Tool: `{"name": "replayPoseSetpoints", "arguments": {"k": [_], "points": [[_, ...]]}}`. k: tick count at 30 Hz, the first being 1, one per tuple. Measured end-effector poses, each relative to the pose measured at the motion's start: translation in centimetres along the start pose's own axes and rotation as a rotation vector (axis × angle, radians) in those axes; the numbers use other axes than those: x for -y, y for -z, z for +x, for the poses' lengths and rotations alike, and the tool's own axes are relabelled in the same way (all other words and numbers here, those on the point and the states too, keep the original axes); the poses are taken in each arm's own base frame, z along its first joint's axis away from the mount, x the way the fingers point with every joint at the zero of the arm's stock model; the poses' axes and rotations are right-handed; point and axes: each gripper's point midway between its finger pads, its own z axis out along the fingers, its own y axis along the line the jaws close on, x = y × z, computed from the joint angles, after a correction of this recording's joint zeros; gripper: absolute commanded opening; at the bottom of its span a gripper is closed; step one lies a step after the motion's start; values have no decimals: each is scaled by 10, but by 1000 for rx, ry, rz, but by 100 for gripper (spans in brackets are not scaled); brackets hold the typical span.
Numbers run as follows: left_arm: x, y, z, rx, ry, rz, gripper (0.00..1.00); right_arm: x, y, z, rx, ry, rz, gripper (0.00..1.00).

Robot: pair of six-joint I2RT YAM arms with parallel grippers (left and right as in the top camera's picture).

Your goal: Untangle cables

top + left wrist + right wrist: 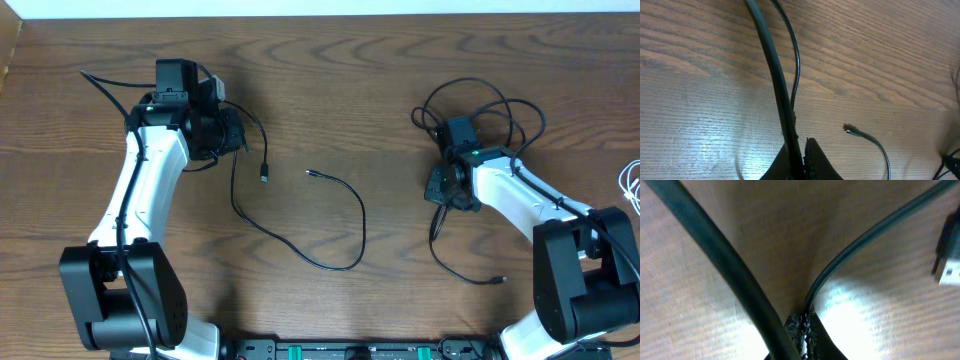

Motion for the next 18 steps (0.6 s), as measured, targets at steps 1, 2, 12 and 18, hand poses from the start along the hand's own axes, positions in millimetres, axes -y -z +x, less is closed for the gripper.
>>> {"name": "replayPoseSetpoints", "arguments": {"k": [1, 2, 12, 18], "points": [[0, 0, 0, 0, 0, 0, 8, 0, 0, -2, 10, -2, -1, 1], [0, 0, 0, 0, 0, 0, 8, 0, -1, -6, 25, -7, -6, 1], [0, 0, 0, 0, -1, 0, 8, 70, -7, -53, 89, -184, 25, 1], [0, 0, 0, 0, 0, 0, 8, 135, -12, -87, 158, -319, 49, 1]]}}
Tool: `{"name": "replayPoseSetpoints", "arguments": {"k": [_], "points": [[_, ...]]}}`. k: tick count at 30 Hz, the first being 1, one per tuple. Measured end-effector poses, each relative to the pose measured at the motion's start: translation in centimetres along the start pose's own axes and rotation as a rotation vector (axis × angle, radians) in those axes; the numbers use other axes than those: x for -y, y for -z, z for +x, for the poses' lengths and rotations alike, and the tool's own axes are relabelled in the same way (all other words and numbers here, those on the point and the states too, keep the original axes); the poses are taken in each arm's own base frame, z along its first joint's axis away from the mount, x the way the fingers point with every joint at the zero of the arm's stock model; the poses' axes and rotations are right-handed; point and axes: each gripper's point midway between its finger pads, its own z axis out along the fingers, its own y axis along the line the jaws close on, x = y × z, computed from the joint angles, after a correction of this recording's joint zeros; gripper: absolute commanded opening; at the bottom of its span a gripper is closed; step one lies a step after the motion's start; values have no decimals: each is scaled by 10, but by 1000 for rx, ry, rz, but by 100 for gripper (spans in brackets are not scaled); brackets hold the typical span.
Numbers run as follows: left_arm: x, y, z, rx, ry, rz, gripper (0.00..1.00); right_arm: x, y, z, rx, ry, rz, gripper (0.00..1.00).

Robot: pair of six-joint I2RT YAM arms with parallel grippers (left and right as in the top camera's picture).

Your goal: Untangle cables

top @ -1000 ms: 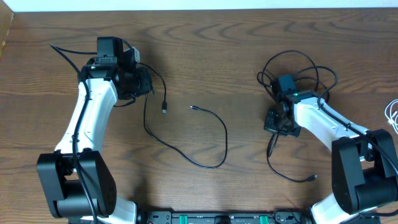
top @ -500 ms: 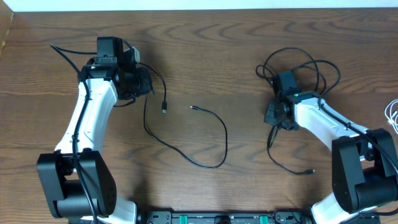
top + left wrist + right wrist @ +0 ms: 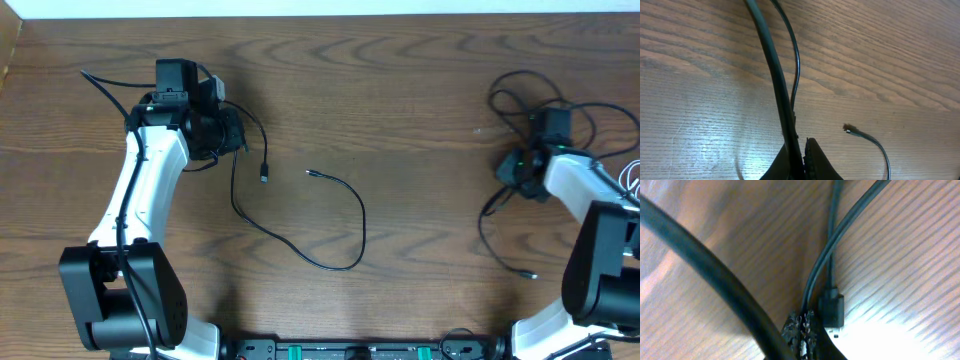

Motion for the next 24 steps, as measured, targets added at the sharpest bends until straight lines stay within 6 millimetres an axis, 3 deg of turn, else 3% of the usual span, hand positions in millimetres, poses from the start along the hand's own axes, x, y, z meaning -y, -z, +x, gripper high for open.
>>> {"name": "replayPoseSetpoints", "arguments": {"k": [6, 16, 21, 24], "points": [[0, 0, 0, 0, 0, 0, 8, 27, -15, -49, 86, -86, -2, 1], [0, 0, 0, 2, -1, 0, 8, 38, -35, -120, 147, -117, 33, 1], [0, 0, -1, 2, 0, 1, 8, 62, -42, -147, 168, -143, 66, 1], [0, 0, -1, 2, 0, 1, 8, 91, -42, -157, 177, -176, 106, 1]]}}
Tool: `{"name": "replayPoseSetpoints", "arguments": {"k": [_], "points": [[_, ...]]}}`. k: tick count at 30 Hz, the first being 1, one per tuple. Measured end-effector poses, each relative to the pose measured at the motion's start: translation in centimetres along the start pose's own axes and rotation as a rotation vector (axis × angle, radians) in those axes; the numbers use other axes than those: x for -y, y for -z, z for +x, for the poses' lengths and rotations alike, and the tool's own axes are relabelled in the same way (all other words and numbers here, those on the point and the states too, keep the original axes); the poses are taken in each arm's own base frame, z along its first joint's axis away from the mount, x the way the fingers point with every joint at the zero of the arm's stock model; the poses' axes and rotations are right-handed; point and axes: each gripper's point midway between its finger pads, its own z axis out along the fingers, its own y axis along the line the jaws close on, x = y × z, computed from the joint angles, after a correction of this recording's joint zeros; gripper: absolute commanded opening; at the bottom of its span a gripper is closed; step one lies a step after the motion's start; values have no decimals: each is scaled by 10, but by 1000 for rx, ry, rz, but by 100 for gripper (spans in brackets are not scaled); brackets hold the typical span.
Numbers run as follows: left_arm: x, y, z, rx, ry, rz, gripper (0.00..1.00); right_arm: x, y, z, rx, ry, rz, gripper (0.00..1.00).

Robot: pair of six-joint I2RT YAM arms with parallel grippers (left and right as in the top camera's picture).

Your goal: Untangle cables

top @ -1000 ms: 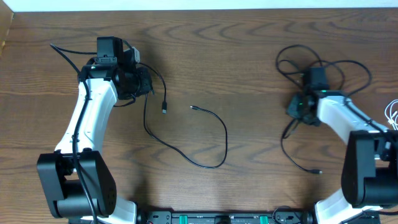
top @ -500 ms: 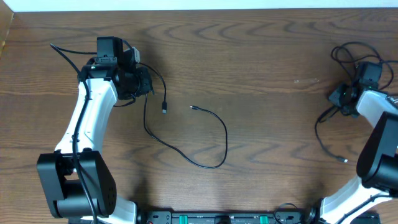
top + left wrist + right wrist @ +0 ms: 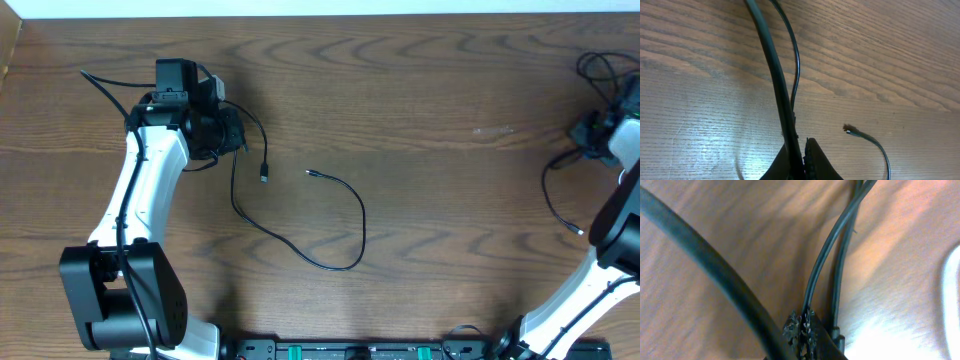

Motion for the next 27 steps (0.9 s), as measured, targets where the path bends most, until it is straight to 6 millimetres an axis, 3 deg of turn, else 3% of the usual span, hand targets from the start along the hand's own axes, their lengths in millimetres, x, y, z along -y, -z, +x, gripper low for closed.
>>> {"name": "replayPoseSetpoints", "arguments": {"k": [9, 11, 12, 13, 15, 23, 27], "points": [[0, 0, 0, 0, 0, 0, 8, 107, -6, -21, -35, -142, 132, 1], [0, 0, -1, 5, -2, 1, 8, 117, -5, -22, -49, -153, 116, 18], [0, 0, -2, 7, -3, 2, 8, 118, -6, -22, -52, -146, 109, 52], [1, 0, -4, 15, -5, 3, 8, 117, -6, -22, -56, -136, 93, 64], [1, 0, -5, 19, -6, 5, 8, 112, -7, -22, -61, -125, 74, 99], [1, 0, -5, 21, -7, 5, 8, 76, 2, -19, -124, -74, -45, 99], [1, 0, -5, 21, -7, 5, 8, 55, 19, -30, -169, -57, -99, 99]]}}
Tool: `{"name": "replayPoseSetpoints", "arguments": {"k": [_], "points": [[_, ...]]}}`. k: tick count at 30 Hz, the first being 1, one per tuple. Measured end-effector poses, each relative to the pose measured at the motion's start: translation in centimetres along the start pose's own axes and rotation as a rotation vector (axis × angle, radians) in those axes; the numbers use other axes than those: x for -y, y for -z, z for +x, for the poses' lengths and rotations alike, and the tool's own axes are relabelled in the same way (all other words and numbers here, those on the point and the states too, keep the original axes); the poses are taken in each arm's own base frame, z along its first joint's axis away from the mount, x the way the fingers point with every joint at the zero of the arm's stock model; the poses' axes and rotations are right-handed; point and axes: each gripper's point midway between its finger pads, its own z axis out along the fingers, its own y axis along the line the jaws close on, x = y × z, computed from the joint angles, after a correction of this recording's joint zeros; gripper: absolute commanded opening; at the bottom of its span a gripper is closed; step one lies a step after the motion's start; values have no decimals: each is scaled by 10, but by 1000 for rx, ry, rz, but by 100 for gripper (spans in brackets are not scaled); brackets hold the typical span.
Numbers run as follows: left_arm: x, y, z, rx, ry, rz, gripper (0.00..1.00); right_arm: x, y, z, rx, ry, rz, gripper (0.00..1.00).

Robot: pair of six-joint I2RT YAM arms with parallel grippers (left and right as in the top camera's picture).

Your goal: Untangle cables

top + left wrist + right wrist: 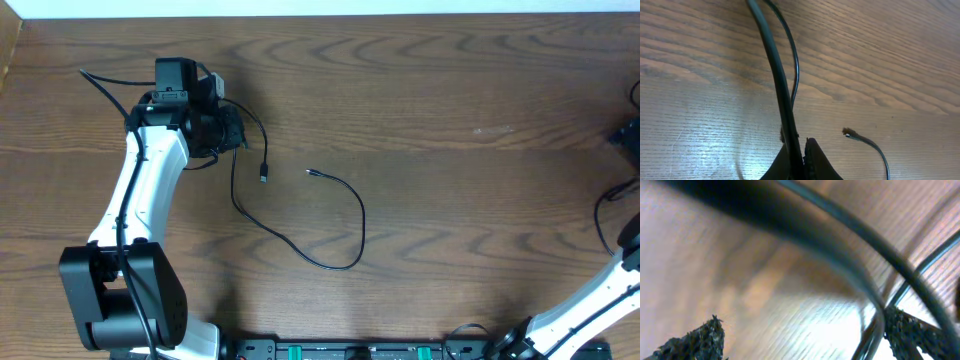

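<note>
A long thin black cable (361,225) loops over the table's middle, its small tip (847,133) lying free. My left gripper (232,135) is shut on a thicker black cable (775,75) at the upper left, pinched between its fingertips (801,152); a plug end (264,174) hangs just below it. My right gripper (630,140) sits at the far right edge, mostly cut off. In its wrist view it stands open (807,332), with blurred cables (900,267) crossing by its right finger (912,330). Another cable strand (598,215) curves at the right edge.
The wooden table (430,90) fills the overhead view. The left arm's own wiring (100,80) trails toward the upper left. The table's right edge lies right by the right gripper.
My right gripper has opened and no longer pinches the cable bundle. It has also moved further right, nearly out of the overhead view. The left gripper and the middle cable are unchanged.
My right gripper was shut on a tangled bundle at the table's mid-right. At each later moment it and the bundle were further right, away from the middle cable. Now it is open at the edge. My left gripper stayed shut on its cable throughout.
</note>
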Motion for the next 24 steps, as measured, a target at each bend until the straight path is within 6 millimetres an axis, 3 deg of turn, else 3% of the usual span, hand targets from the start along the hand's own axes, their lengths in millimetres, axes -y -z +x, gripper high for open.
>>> {"name": "replayPoseSetpoints", "arguments": {"k": [5, 11, 12, 15, 18, 19, 22, 24], "points": [[0, 0, 0, 0, 0, 0, 8, -27, 51, -11, -48, 32, -14, 99], [0, 0, 0, 0, 0, 0, 7, -46, 115, -13, -16, 64, -24, 99], [0, 0, 0, 0, 0, 0, 8, -52, 131, -14, 11, 73, -34, 99], [4, 0, -3, 12, -7, 14, 8, -76, 216, -19, 178, 119, -95, 99], [25, -1, -21, 86, -31, 93, 8, -91, 276, -10, 285, 155, -142, 99], [40, -1, -30, 127, -41, 141, 8, -99, 304, -1, 329, 183, -166, 99], [77, 2, -50, 218, -27, 249, 8, -116, 337, 18, 366, 272, -225, 99], [110, 9, -62, 278, 5, 343, 8, -132, 341, 35, 333, 359, -283, 99]]}}
